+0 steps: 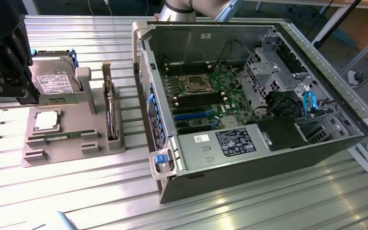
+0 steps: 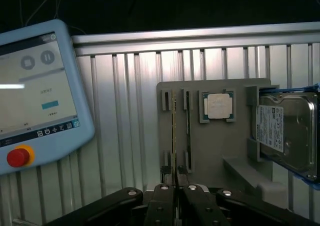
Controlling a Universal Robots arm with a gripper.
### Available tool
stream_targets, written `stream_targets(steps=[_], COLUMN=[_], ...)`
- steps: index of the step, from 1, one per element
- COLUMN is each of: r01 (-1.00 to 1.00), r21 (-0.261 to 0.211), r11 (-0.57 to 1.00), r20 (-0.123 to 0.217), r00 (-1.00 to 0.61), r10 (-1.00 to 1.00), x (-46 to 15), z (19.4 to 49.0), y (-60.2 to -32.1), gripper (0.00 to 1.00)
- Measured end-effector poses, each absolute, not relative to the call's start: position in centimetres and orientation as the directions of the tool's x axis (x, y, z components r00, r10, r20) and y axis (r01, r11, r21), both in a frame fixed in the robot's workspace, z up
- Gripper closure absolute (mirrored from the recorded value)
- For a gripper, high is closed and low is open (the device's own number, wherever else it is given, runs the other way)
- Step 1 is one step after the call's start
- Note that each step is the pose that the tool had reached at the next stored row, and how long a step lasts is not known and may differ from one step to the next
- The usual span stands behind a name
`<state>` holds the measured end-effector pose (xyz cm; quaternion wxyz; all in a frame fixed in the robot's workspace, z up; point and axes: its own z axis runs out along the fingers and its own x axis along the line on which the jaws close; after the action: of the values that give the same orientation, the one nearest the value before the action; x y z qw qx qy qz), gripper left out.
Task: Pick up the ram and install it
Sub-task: 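Pick up the ram and move it above insertion slot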
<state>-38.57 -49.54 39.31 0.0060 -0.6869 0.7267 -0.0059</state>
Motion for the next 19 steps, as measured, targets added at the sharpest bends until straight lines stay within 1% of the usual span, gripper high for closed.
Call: stream_targets(steps=[3,7,19], r01=[-0.998,-0.998,-0.998], r21=[-0.017,-0.017,-0.017], r11=[0.056,0.056,0.056], r20=[0.0,0.0,0.0], r00=[-0.056,-0.056,-0.056], r10=[-0.998,-0.998,-0.998], x=[-38.6,-38.6,-37.6], z=[40.8,42.0,42.3], y=[-49.5,-49.5,-49.5], gripper=[0.87,0.87,0.87])
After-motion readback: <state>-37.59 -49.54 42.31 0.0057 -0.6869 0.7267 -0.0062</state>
